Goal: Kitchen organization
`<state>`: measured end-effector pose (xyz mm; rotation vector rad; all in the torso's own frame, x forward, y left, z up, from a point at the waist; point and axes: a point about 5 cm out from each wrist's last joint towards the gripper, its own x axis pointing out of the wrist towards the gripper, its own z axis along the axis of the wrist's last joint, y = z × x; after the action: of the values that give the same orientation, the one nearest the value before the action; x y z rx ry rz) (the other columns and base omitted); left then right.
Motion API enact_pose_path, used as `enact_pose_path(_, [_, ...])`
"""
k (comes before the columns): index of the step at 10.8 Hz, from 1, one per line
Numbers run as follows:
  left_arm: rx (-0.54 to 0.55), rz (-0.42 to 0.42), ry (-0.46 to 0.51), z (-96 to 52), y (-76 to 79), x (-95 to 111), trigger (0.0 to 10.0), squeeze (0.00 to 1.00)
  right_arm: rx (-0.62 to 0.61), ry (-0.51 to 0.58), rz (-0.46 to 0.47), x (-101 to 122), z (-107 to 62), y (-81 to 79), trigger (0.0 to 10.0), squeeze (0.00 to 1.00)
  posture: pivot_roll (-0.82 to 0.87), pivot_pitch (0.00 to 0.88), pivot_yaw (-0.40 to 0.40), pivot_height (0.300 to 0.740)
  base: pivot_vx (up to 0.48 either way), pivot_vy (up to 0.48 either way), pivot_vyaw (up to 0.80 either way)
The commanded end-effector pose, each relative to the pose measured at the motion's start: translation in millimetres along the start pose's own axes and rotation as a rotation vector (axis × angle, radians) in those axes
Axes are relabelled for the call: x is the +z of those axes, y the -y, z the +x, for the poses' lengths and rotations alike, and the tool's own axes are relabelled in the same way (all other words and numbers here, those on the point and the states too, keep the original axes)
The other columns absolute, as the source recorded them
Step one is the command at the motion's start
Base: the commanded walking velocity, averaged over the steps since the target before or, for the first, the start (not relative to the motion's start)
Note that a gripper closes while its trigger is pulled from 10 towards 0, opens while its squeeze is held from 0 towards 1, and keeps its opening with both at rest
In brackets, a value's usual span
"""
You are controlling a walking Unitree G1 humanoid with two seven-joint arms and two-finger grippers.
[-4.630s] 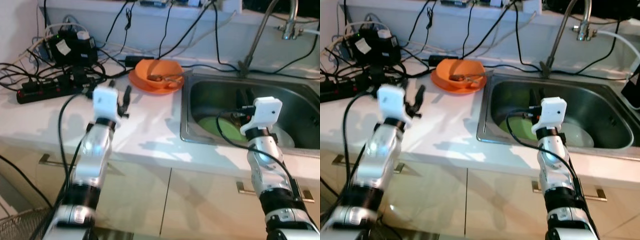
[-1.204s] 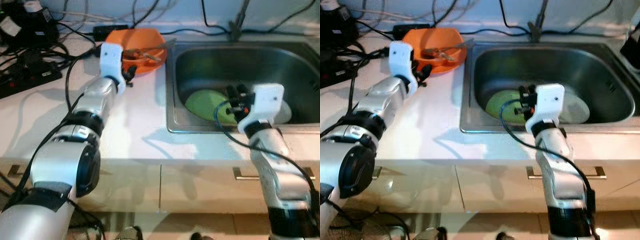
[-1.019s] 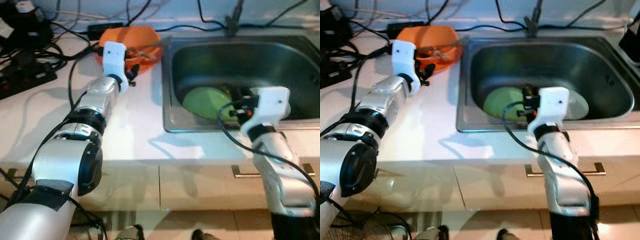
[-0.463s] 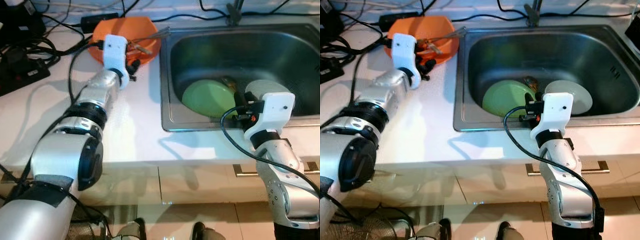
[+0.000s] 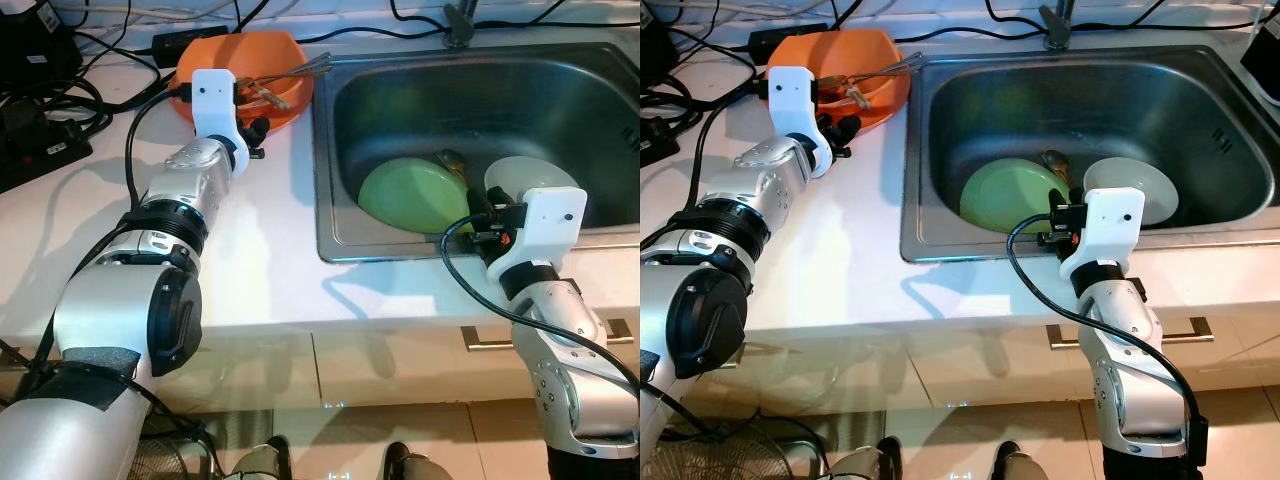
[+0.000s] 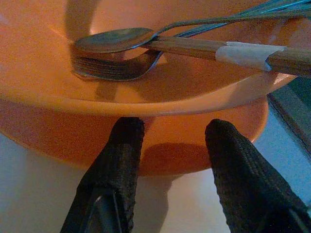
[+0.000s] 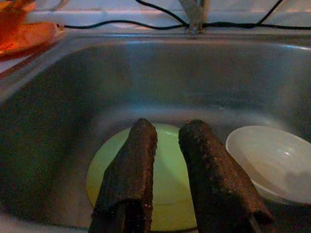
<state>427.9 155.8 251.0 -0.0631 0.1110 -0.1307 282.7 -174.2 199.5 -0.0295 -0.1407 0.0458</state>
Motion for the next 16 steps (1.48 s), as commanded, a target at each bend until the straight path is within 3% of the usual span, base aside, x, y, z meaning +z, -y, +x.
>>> enact_pose_path(1, [-0.032,-0.016,-0.098,0.4,5.3,-18,10.0,0.00,0.001,-0.013,0.019,-3,2.0,-0.3,10.0,0.00,0.04,0.243,0.066,0.740,0.000,0.000,0.00])
enact_pose_path(2, [-0.063,0.019,-0.087,0.4,7.2,-14,10.0,0.00,0.001,-0.007,0.024,-3,4.5,-0.4,10.0,0.00,0.06,0.235,0.067,0.740,0.000,0.000,0.00])
enact_pose_path(6, [-0.112,0.009,-0.065,-4.4,-1.6,7,10.0,0.00,0.017,0.013,0.037,-3,18.1,-4.0,10.0,0.00,0.12,0.204,0.064,0.740,0.000,0.000,0.00])
enact_pose_path(8, [-0.096,-0.026,-0.094,-11.6,-8.9,1,10.0,0.00,0.018,0.022,0.043,-4,23.6,-4.5,10.0,0.00,0.15,0.190,0.060,0.740,0.000,0.000,0.00])
enact_pose_path(10, [-0.098,-0.065,-0.118,-34.9,-4.2,-18,10.0,0.00,0.036,0.030,0.053,-6,28.1,-8.1,10.0,0.00,0.18,0.183,0.045,0.740,0.000,0.000,0.00])
enact_pose_path(12, [-0.070,0.024,0.061,-44.6,0.7,-3,10.0,0.00,0.053,0.034,0.059,-7,33.0,-12.2,10.0,0.00,0.19,0.180,0.027,0.740,0.000,0.000,0.00])
enact_pose_path(13, [-0.059,0.030,0.111,-48.3,1.6,9,10.0,0.00,0.059,0.037,0.059,-7,33.9,-13.3,10.0,0.00,0.19,0.179,0.026,0.740,0.000,0.000,0.00])
enact_pose_path(15, [-0.052,0.079,0.168,-55.5,3.7,29,10.0,0.00,0.059,0.037,0.059,-9,32.7,-12.5,10.0,0.00,0.19,0.177,0.028,0.740,0.000,0.000,0.00])
enact_pose_path(16, [-0.049,0.100,0.148,-49.1,1.8,27,10.0,0.00,0.055,0.035,0.058,-11,31.2,-11.9,10.0,0.00,0.18,0.178,0.034,0.740,0.000,0.000,0.00])
